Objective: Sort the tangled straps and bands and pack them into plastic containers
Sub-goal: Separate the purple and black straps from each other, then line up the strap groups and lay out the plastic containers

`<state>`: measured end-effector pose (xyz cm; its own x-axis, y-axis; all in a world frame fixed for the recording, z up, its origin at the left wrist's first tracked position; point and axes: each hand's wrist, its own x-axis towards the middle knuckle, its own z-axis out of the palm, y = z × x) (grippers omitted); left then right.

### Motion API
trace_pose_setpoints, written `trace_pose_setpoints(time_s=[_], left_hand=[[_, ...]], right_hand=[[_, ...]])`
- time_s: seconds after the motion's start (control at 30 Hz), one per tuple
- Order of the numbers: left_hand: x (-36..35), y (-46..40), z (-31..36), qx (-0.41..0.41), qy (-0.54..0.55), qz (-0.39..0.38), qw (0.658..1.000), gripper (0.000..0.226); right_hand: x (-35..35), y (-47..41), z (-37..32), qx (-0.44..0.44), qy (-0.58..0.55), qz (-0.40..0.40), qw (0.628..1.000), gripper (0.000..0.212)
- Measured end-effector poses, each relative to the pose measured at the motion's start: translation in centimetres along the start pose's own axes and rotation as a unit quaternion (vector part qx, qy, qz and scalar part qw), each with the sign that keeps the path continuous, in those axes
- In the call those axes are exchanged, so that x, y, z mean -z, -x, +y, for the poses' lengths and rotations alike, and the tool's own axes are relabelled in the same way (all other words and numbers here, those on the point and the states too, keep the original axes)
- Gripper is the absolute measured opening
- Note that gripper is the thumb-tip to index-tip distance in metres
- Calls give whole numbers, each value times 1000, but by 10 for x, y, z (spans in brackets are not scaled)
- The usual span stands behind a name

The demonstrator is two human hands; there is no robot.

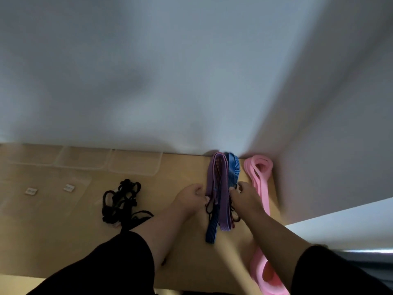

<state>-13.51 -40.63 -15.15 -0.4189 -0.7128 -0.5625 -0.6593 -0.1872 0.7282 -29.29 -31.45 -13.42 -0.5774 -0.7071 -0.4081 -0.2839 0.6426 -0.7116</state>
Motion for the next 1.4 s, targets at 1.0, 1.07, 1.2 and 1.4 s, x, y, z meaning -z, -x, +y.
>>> trace_pose_setpoints(time_s=[1.0,1.07,1.2,1.4], left_hand=[[221,55,-159,-125,-352,-46,926,26],[229,56,-157,-136,-320,-55,936,23],[240,65,-144,-173,-212,-46,961,17],[263,96,-100,-199,27,-99,975,21]], right_hand=[[-211,79,-107,56,282,-195,938,15],[-205,85,-118,33,128,-183,974,6],[-184,99,-159,46,-80,-168,981,13],[-151,124,-225,107,-175,-138,969,16]])
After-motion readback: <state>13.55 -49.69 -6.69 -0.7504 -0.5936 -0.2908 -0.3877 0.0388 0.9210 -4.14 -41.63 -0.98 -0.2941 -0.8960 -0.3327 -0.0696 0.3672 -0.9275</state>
